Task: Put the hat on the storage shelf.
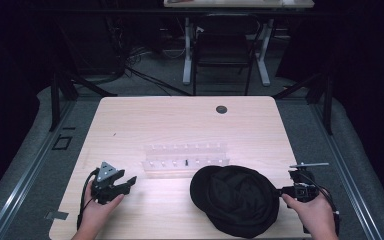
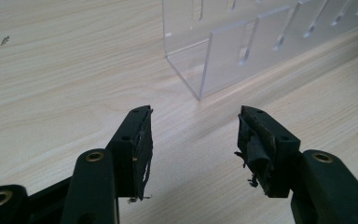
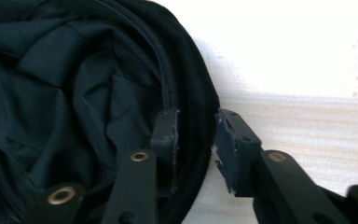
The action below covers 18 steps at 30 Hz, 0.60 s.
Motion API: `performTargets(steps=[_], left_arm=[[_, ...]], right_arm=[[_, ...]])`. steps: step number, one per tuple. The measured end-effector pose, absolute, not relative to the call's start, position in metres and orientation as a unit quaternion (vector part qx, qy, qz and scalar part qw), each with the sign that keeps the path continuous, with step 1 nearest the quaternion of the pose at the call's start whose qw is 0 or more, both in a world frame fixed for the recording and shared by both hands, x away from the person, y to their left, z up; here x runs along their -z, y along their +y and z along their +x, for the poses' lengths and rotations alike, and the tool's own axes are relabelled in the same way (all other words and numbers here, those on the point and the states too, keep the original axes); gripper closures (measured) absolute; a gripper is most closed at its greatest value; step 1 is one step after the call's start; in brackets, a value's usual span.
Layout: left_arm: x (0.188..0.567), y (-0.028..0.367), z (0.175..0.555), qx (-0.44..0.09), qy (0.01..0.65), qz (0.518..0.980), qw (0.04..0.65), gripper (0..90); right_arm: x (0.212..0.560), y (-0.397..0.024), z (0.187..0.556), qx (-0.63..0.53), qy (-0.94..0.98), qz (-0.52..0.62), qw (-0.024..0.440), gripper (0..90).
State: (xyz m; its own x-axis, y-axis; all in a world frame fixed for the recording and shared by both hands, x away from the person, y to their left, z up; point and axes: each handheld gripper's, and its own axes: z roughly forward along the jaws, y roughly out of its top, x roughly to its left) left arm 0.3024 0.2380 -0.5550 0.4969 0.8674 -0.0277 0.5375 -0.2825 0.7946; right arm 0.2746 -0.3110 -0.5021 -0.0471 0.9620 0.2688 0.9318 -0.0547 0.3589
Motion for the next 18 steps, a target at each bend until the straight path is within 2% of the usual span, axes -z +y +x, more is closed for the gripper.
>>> performTargets(steps=[4,6,9,18], left_arm=[[0.555,0.238,0.303,-0.212,0.455,0.772,0.389,45.4],[0.555,0.238,0.303,-0.213,0.456,0.772,0.389,45.5],[0.555,0.238,0.303,-0.213,0.456,0.772,0.388,45.5],[0.556,0.237,0.303,-0.213,0.455,0.772,0.388,45.7]], right_arm=[[0.506,-0.314,0.276,-0.225,0.685,0.693,0.015,74.0],[0.511,-0.315,0.279,-0.223,0.685,0.694,0.004,83.0],[0.511,-0.317,0.282,-0.216,0.687,0.693,0.002,86.4],[0.507,-0.321,0.296,-0.220,0.682,0.698,0.017,87.4]])
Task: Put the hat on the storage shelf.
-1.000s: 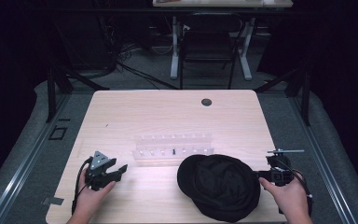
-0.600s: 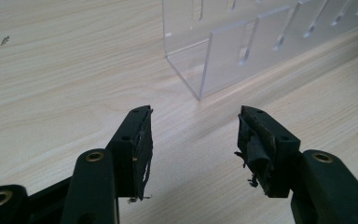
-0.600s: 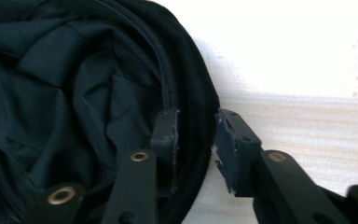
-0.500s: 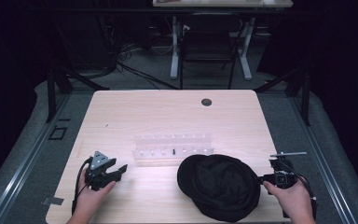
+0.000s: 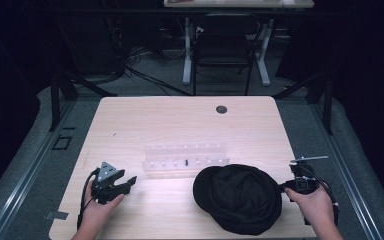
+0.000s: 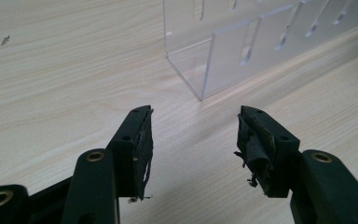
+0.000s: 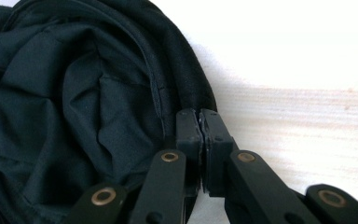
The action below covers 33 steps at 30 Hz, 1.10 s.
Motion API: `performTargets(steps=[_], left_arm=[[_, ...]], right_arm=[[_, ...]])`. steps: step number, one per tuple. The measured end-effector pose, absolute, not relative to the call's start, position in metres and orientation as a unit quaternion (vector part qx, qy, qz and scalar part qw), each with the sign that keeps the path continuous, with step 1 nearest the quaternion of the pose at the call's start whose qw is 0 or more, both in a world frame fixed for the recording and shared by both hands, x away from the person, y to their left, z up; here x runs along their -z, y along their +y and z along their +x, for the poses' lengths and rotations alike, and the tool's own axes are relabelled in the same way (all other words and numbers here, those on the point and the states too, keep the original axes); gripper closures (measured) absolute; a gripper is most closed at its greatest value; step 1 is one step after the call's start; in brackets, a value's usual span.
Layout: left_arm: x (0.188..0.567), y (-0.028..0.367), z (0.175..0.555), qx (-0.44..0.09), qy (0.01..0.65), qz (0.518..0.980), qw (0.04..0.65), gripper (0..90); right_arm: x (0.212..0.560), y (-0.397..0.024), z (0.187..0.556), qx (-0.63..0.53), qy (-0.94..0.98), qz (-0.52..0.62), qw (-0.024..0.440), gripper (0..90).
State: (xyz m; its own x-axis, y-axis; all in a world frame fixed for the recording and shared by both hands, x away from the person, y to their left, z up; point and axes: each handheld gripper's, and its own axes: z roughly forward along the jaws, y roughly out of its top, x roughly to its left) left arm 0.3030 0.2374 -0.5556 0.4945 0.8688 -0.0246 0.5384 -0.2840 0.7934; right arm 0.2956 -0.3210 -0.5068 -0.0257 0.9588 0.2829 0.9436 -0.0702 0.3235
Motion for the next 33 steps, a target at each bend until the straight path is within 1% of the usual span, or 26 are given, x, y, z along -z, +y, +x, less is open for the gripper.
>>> performTargets(steps=[4,9,10,11,14,16,20,22,25,26,33], left_arm=[[0.556,0.237,0.303,-0.212,0.456,0.773,0.388,45.7],[0.556,0.237,0.303,-0.213,0.456,0.773,0.388,45.8],[0.556,0.237,0.303,-0.213,0.455,0.773,0.388,45.8],[0.556,0.237,0.303,-0.213,0.455,0.773,0.388,45.8],[0.556,0.236,0.303,-0.213,0.455,0.773,0.388,45.8],[0.556,0.236,0.303,-0.214,0.455,0.773,0.388,45.8],[0.556,0.237,0.303,-0.214,0.455,0.772,0.388,45.8],[0.556,0.237,0.303,-0.214,0.455,0.772,0.389,45.7],[0.556,0.237,0.303,-0.213,0.455,0.772,0.389,45.8],[0.556,0.237,0.303,-0.214,0.455,0.772,0.389,45.8],[0.556,0.237,0.303,-0.213,0.455,0.772,0.389,45.8]], right_arm=[[0.506,-0.323,0.300,-0.209,0.688,0.695,0.014,87.3],[0.504,-0.324,0.307,-0.195,0.697,0.690,-0.007,86.1],[0.501,-0.324,0.309,-0.170,0.704,0.690,-0.009,85.3],[0.503,-0.324,0.310,-0.179,0.702,0.689,-0.020,85.1],[0.503,-0.324,0.313,-0.171,0.701,0.692,-0.024,84.4],[0.502,-0.324,0.316,-0.163,0.703,0.692,-0.037,83.7],[0.502,-0.323,0.317,-0.147,0.710,0.688,-0.042,83.2],[0.504,-0.324,0.318,-0.143,0.713,0.683,-0.058,82.5],[0.505,-0.324,0.317,-0.138,0.711,0.687,-0.060,82.0],[0.506,-0.325,0.317,-0.130,0.715,0.683,-0.072,81.2],[0.514,-0.329,0.315,-0.139,0.705,0.690,-0.087,80.2]])
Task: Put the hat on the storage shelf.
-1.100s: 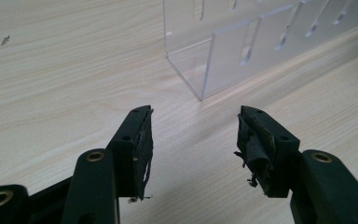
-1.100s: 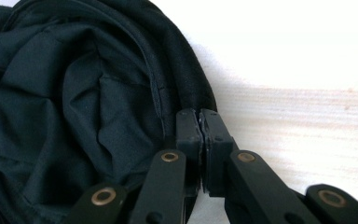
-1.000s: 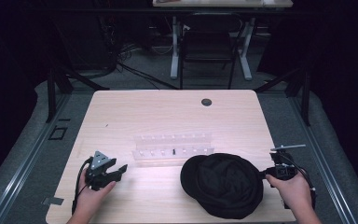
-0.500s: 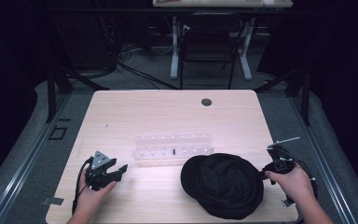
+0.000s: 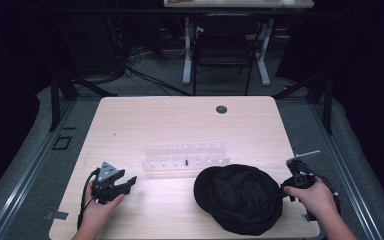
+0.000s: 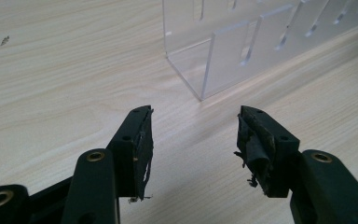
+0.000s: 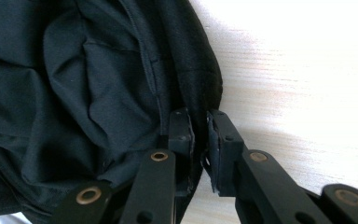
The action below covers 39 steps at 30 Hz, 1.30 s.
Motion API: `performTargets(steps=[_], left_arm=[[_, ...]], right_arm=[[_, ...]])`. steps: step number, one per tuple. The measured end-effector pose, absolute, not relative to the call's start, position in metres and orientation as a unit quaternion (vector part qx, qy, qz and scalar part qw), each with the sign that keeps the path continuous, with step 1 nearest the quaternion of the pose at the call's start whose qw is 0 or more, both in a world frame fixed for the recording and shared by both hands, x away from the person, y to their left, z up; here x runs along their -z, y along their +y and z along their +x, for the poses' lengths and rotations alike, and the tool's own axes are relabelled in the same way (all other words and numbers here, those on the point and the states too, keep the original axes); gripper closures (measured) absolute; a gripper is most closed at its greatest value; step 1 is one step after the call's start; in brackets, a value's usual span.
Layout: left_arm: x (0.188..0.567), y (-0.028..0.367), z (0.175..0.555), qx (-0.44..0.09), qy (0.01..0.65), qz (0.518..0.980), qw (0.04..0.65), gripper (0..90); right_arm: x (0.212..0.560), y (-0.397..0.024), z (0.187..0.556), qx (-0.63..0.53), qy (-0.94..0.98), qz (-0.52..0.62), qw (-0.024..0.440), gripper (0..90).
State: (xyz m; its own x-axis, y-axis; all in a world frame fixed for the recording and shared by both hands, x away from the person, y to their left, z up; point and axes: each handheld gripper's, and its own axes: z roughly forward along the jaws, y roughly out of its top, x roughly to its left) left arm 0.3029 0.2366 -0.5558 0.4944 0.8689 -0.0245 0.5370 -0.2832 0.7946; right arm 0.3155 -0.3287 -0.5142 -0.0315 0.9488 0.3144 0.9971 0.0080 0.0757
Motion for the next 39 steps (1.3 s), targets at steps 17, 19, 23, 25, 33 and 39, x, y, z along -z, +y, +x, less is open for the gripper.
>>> performTargets(steps=[17,19,23,25,33,39], left_arm=[[0.556,0.236,0.303,-0.214,0.455,0.772,0.388,45.8],[0.556,0.236,0.303,-0.213,0.456,0.772,0.388,45.8],[0.556,0.236,0.303,-0.213,0.455,0.773,0.388,45.8],[0.556,0.236,0.303,-0.213,0.455,0.773,0.388,45.8],[0.556,0.236,0.303,-0.214,0.457,0.771,0.388,45.9],[0.556,0.236,0.303,-0.214,0.457,0.771,0.388,45.9]], right_arm=[[0.526,-0.329,0.319,0.138,-0.689,-0.705,0.099,81.1],[0.526,-0.329,0.320,0.134,-0.693,-0.700,0.106,82.8],[0.526,-0.327,0.321,0.133,-0.692,-0.702,0.106,85.5],[0.526,-0.327,0.321,0.133,-0.692,-0.702,0.105,86.5],[0.522,-0.332,0.321,0.141,-0.690,-0.699,0.124,87.9],[0.512,-0.333,0.319,0.158,-0.687,-0.698,0.126,88.1]])
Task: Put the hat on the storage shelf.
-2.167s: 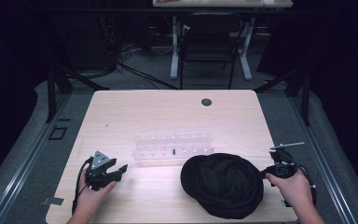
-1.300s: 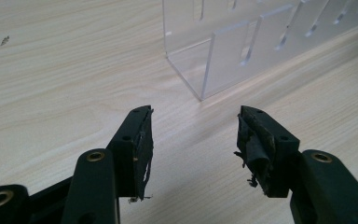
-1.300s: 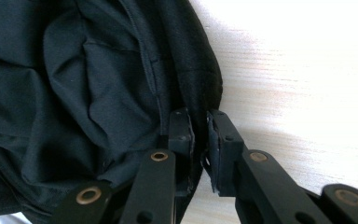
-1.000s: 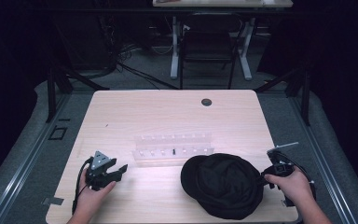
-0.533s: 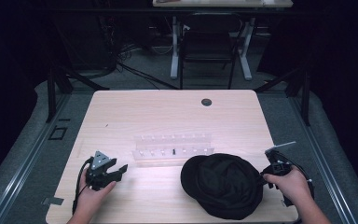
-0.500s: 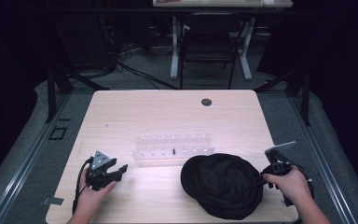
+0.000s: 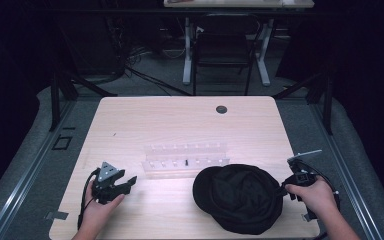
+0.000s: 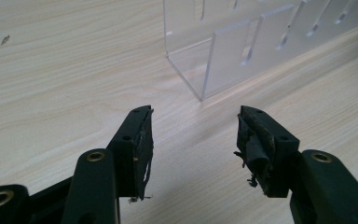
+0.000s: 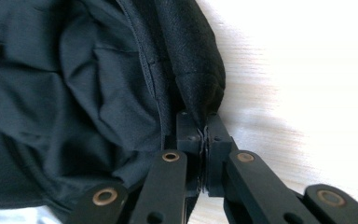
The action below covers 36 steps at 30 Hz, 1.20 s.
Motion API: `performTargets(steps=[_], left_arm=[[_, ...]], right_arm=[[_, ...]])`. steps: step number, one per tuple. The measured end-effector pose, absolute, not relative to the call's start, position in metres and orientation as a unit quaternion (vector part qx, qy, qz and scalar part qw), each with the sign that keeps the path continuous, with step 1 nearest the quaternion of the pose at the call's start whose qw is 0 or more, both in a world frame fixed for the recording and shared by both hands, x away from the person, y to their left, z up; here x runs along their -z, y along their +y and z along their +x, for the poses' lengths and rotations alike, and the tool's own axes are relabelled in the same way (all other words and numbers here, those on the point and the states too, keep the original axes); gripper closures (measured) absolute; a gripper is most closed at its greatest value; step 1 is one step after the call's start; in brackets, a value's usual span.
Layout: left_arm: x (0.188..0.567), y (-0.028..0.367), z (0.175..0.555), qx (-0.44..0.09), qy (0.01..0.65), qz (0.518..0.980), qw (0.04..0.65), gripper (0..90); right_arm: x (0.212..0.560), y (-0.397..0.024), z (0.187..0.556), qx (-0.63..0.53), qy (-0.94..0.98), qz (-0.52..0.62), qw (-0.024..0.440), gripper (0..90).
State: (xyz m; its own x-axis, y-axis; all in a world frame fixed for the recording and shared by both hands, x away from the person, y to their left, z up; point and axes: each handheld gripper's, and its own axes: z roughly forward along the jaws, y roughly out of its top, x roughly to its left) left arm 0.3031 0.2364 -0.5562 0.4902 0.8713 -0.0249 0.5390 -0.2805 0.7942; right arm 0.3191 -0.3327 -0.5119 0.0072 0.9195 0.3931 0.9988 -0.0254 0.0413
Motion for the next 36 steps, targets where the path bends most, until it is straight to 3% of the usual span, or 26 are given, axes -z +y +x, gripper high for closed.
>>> performTargets(steps=[18,27,36], left_arm=[[0.556,0.237,0.303,-0.215,0.457,0.771,0.387,46.0],[0.555,0.237,0.303,-0.214,0.457,0.771,0.389,45.9],[0.556,0.237,0.303,-0.216,0.456,0.771,0.389,45.9]], right_arm=[[0.467,-0.330,0.310,0.235,-0.669,-0.689,0.150,88.2],[0.451,-0.331,0.310,0.284,-0.658,-0.668,0.200,88.2],[0.443,-0.330,0.311,0.323,-0.641,-0.661,0.218,88.3]])
